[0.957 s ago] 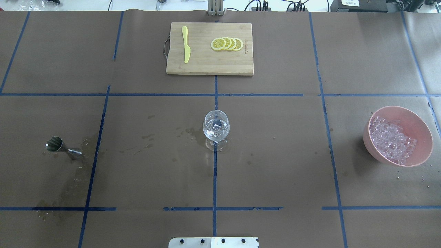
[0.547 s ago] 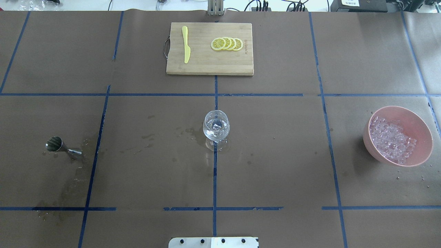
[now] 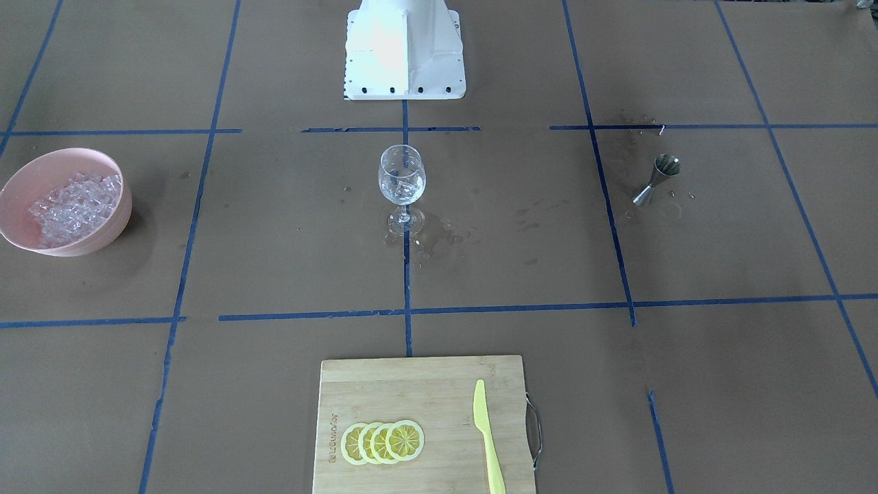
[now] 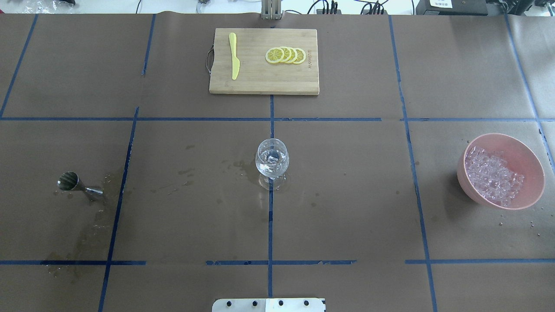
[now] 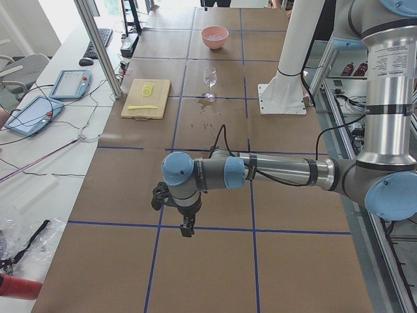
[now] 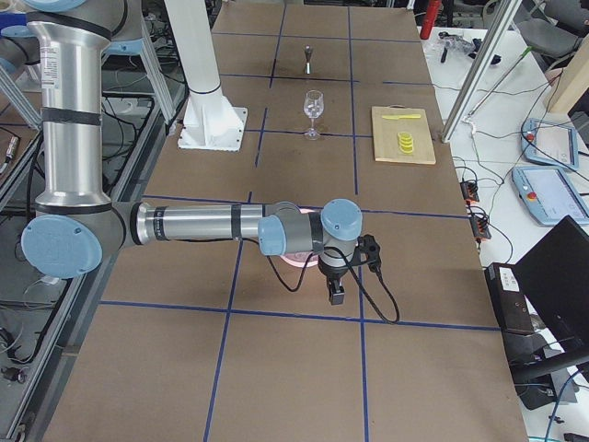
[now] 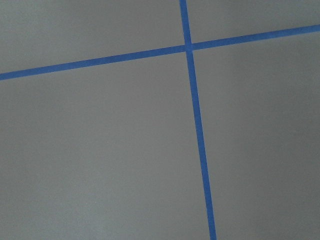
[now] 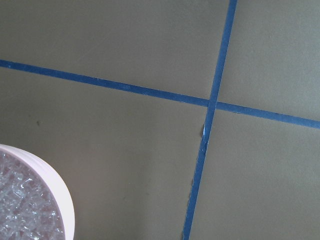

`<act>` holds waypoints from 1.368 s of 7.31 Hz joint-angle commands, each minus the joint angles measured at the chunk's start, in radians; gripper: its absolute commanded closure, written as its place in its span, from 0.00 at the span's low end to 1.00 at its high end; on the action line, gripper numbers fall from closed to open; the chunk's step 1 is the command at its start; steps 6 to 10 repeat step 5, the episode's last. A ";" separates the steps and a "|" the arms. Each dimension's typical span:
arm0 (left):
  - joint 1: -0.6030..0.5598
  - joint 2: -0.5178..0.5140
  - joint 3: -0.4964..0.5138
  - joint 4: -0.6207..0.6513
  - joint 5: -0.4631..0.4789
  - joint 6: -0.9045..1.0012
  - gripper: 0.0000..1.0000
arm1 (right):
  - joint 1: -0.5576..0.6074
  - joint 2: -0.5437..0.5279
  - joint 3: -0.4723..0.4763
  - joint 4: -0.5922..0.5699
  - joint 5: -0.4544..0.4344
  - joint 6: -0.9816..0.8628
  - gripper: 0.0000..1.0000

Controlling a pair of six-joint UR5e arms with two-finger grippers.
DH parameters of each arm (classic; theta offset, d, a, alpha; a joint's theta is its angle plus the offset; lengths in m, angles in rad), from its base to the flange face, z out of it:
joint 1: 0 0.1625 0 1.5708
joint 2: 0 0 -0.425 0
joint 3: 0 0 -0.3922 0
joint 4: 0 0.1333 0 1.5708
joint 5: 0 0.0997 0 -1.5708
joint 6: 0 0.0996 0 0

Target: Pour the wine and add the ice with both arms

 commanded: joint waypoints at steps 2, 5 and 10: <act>0.000 -0.002 -0.002 0.000 0.002 -0.004 0.00 | 0.000 0.000 0.000 0.000 0.000 0.000 0.00; 0.000 -0.006 0.000 0.006 0.000 -0.006 0.00 | 0.000 0.000 0.000 0.000 0.000 0.000 0.00; 0.000 -0.006 0.000 0.006 0.000 -0.006 0.00 | 0.000 0.000 0.000 0.000 0.000 0.000 0.00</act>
